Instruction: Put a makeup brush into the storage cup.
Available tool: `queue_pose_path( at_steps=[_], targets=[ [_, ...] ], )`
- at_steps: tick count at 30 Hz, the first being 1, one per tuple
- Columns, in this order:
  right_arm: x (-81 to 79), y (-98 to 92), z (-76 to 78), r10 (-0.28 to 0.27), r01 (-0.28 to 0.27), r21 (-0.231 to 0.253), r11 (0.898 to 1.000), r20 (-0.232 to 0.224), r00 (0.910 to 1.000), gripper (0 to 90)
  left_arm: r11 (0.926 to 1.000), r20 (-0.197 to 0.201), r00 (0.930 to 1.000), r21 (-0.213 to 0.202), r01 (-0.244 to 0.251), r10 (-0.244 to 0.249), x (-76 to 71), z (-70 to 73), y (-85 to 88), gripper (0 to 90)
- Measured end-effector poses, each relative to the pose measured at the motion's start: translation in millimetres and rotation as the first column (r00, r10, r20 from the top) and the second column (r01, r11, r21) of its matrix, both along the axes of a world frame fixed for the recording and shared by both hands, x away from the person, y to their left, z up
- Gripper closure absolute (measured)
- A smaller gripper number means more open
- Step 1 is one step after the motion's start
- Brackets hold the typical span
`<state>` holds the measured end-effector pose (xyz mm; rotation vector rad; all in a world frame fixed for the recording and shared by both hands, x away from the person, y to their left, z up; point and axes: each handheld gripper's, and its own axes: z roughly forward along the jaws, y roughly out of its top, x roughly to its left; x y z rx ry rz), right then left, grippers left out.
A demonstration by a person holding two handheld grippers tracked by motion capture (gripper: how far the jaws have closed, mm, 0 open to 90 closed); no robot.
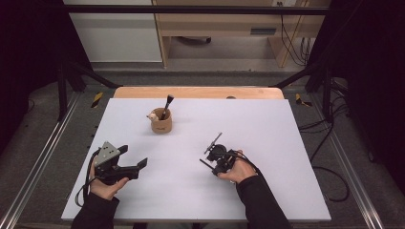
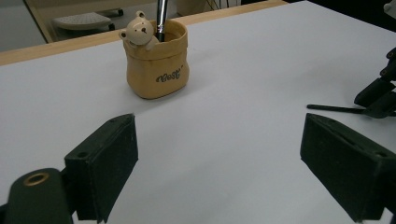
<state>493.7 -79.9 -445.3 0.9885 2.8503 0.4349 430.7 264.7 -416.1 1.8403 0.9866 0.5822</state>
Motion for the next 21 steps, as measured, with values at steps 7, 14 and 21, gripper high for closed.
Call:
queue_pose_path(
  at_steps=[7, 14, 21],
  targets=[
    [0.2, 0.0, -2.3, 0.006, -0.006, -0.021, 1.000, -0.002, 1.0000, 77.5, 1.0000, 0.000, 1.0000, 0.001, 0.000, 0.000, -0.1, 0.0, -0.1, 10.5],
    [1.3, -0.1, -2.6, -0.003, 0.003, -0.018, 1.000, -0.021, 0.9998, 82.0, 1.0000, 0.001, 1.0000, -0.004, -0.001, 0.001, -0.1, -0.1, -0.6, 10.5],
    [1.9, -0.5, -2.8, 0.003, -0.003, -0.020, 1.000, -0.019, 0.9998, 85.2, 1.0000, 0.000, 1.0000, -0.003, -0.002, 0.002, -0.1, -0.2, -0.6, 10.5]
  ],
)
